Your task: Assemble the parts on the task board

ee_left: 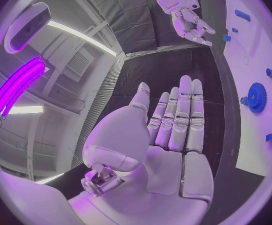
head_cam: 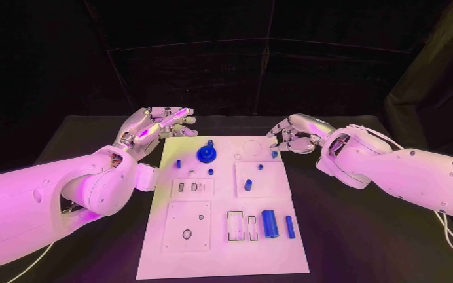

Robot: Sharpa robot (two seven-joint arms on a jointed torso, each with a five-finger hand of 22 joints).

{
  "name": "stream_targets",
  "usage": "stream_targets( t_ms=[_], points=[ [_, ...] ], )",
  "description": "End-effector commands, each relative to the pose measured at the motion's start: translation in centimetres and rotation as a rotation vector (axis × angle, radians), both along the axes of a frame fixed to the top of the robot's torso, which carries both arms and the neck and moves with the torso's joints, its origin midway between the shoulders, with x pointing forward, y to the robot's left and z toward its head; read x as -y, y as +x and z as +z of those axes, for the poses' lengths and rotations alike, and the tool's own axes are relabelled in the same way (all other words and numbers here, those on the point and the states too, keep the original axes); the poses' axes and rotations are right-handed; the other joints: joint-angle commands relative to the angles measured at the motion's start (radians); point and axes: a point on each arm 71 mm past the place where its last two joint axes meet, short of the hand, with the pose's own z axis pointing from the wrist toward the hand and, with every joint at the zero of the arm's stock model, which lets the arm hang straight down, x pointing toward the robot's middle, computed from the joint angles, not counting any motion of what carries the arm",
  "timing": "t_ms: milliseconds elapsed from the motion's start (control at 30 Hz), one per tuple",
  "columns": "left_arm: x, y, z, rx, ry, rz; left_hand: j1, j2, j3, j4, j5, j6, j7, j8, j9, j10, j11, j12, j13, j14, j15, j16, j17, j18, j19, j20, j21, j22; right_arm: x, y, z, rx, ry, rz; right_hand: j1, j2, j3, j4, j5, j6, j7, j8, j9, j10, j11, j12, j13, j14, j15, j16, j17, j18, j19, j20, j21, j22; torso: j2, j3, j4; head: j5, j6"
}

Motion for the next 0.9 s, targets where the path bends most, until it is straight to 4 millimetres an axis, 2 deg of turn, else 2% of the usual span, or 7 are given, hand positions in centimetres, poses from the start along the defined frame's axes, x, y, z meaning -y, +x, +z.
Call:
stream_targets(
  t_ms=[33,200,367,633,733,900],
  points=[
    [0.2,0.1,0.1,0.005,-0.005,-0.019,0.000,0.005,0.002,-0.005,0.002,-0.001,0.009,-0.004,0.000,0.001,0.003,-0.005,-0.002,-0.005,-0.001,-0.004,0.001,0.013,-0.001,0.006,-0.005,-0.002,0.7,-0.2,0.0,-0.026,0.017,0.035,-0.006,-0.018,-0.014,0.001,-0.004,0.011,0.001,-0.003,-0.001,0.030,0.002,0.037,0.035,0.032,-0.007,0.021,0.027,-0.013,0.012,0.002,0.009,0.014,-0.001,0.0029,-0.0011,-0.002,0.004],
    [0.4,0.2,0.0,0.004,-0.005,-0.021,0.000,0.005,0.002,-0.005,0.002,-0.001,0.009,-0.004,0.000,0.001,0.003,-0.005,-0.002,-0.005,-0.001,-0.004,0.001,0.013,-0.001,0.006,-0.005,-0.002,2.3,0.6,-0.5,-0.029,-0.049,-0.023,-0.021,-0.031,-0.034,0.005,-0.003,0.003,0.006,-0.008,-0.004,0.051,0.007,0.071,0.068,0.038,-0.003,0.038,0.049,-0.014,0.018,0.004,0.014,0.023,0.000,0.0060,-0.0015,-0.003,0.001],
    [0.4,0.3,-0.1,0.004,-0.005,-0.022,0.002,0.007,0.003,-0.006,0.002,0.000,0.009,-0.004,0.000,0.001,0.003,-0.006,-0.002,-0.006,-0.001,-0.004,0.001,0.013,-0.001,0.006,-0.005,-0.002,2.7,1.0,-1.5,-0.033,-0.081,-0.053,-0.025,-0.036,-0.050,0.006,0.005,-0.025,0.012,-0.018,-0.007,0.050,0.012,0.075,0.074,0.039,0.001,0.042,0.055,-0.015,0.018,0.007,0.016,0.025,0.000,0.0018,0.0015,-0.003,-0.002],
    [0.3,0.3,-0.1,0.003,-0.004,-0.021,0.002,0.007,0.003,-0.006,0.002,0.000,0.009,-0.004,0.000,0.001,0.003,-0.006,-0.002,-0.006,-0.001,-0.004,0.001,0.013,-0.001,0.006,-0.005,-0.002,2.2,1.5,-2.4,-0.033,-0.103,-0.057,-0.025,-0.036,-0.053,0.006,0.006,-0.032,0.012,-0.020,-0.007,0.051,0.012,0.079,0.078,0.039,0.002,0.045,0.059,-0.015,0.018,0.008,0.016,0.026,0.000,0.0007,-0.0006,0.001,-0.007],
    [0.3,0.3,-0.1,0.003,-0.004,-0.021,0.002,0.007,0.003,-0.006,0.002,0.000,0.009,-0.004,0.000,0.001,0.003,-0.006,-0.002,-0.006,-0.001,-0.004,0.001,0.013,-0.001,0.006,-0.005,-0.002,2.1,1.7,-2.8,-0.037,-0.108,-0.061,-0.023,-0.034,-0.053,0.006,0.007,-0.036,0.012,-0.020,-0.007,0.053,0.012,0.083,0.083,0.040,0.002,0.047,0.062,-0.015,0.019,0.008,0.017,0.027,0.000,-0.0003,0.0004,-0.001,-0.009],
    [0.2,0.3,-0.1,0.002,-0.003,-0.019,0.002,0.008,0.004,-0.007,0.002,0.000,0.009,-0.005,0.000,0.002,0.003,-0.006,-0.002,-0.006,-0.001,-0.005,0.002,0.013,-0.002,0.006,-0.005,-0.002,1.7,1.5,-3.8,-0.049,-0.112,-0.060,-0.021,-0.031,-0.053,0.005,0.008,-0.037,0.012,-0.020,-0.007,0.054,0.012,0.086,0.086,0.040,0.002,0.048,0.063,-0.015,0.019,0.009,0.017,0.027,0.000,0.0004,-0.0025,0.003,-0.015]
  ],
)
